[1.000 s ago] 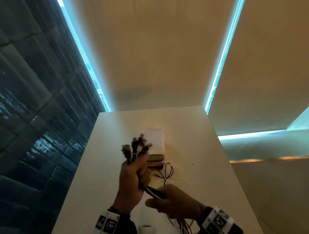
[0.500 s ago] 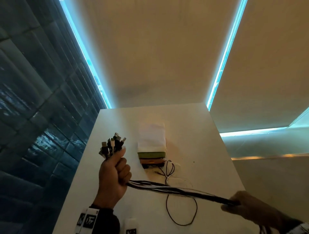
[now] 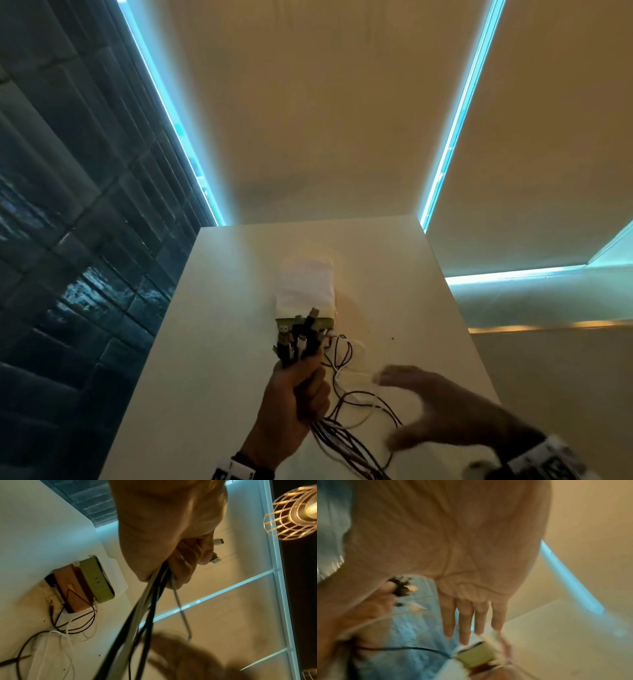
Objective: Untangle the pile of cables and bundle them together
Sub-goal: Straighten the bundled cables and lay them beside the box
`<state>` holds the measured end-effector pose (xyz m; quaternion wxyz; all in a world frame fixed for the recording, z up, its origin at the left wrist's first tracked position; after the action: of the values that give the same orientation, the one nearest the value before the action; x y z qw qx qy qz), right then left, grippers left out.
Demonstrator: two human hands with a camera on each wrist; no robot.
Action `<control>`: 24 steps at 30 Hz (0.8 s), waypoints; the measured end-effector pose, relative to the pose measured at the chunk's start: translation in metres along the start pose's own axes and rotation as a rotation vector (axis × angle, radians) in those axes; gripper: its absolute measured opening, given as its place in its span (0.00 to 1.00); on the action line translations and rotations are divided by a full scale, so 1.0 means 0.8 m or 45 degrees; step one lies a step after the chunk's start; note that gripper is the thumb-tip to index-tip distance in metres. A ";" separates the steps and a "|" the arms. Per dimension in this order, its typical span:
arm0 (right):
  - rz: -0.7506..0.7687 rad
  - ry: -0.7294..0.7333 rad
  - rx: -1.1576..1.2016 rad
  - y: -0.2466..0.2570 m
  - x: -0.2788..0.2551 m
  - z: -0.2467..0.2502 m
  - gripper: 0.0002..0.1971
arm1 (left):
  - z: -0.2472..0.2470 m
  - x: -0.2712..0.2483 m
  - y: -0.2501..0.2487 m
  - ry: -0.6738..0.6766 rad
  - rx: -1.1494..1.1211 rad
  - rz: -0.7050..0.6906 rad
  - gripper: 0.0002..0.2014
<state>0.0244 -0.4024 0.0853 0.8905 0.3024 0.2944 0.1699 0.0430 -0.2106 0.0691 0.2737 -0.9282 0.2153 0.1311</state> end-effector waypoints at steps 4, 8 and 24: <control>0.168 0.065 -0.004 0.077 0.057 -0.051 0.33 | -0.007 -0.003 0.001 -0.027 0.022 -0.040 0.09; -0.130 0.264 -0.337 0.070 0.046 -0.034 0.39 | 0.003 -0.010 -0.018 -0.124 0.085 -0.044 0.17; 0.335 0.058 -0.187 0.098 0.104 -0.099 0.14 | 0.009 -0.010 -0.052 -0.048 -0.042 -0.214 0.19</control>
<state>0.0288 -0.2682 0.0489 0.8734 0.2685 0.2590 0.3129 0.0547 -0.1725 0.0849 0.2725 -0.9447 0.1293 0.1286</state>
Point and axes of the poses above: each hand's wrist, its own x-axis towards the middle knuckle, its own z-axis out of the back of the hand, y = z × x, the point moved 6 cm from there along x, towards the middle knuckle, and after that the axes turned 12 degrees about -x, right-handed, at the moved point
